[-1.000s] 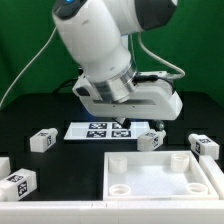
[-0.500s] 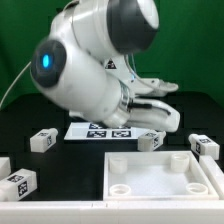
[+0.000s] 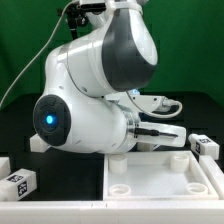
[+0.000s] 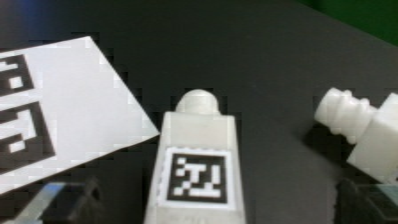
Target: Assemble one leg
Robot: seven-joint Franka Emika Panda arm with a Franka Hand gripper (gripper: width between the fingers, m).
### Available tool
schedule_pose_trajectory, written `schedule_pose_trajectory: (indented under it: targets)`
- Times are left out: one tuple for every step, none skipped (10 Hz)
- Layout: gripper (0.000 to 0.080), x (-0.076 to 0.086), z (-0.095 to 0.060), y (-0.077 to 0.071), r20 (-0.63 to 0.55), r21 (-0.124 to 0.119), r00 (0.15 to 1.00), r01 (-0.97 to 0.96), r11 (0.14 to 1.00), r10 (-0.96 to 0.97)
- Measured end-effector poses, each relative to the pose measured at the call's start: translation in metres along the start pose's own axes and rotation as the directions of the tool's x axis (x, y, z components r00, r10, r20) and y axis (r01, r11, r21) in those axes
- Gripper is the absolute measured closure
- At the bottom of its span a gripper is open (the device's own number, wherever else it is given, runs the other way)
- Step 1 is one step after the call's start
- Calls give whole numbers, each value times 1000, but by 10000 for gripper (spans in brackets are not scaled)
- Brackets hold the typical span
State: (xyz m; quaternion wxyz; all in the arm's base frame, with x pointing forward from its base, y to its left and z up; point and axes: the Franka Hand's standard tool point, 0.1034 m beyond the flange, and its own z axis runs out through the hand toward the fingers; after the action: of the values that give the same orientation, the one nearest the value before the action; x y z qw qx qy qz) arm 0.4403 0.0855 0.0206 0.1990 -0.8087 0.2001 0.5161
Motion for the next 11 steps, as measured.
schedule_pose_trajectory:
  targets:
    - [151, 3, 2, -2, -15, -5, 1000, 12, 1000, -12]
    - [151, 7, 5, -6, -35, -12, 999, 32, 999, -32]
    - [151, 9, 7, -8, -47, -16, 998, 45, 999, -46]
    - [151, 10, 8, -10, -59, -21, 997, 57, 998, -58]
    - [245, 11, 8, -12, -65, -22, 995, 69, 997, -70]
    - [428, 11, 8, -12, -65, -21, 995, 72, 997, -73]
    - [428, 11, 8, -12, -64, -22, 995, 74, 997, -75]
    - [517, 11, 9, -13, -64, -24, 995, 77, 997, -78]
    - [517, 10, 10, -14, -63, -27, 995, 79, 996, -81]
    - [517, 5, 9, -16, -55, -31, 995, 85, 996, -87]
    - [517, -9, 4, -22, -43, -40, 994, 101, 994, -102]
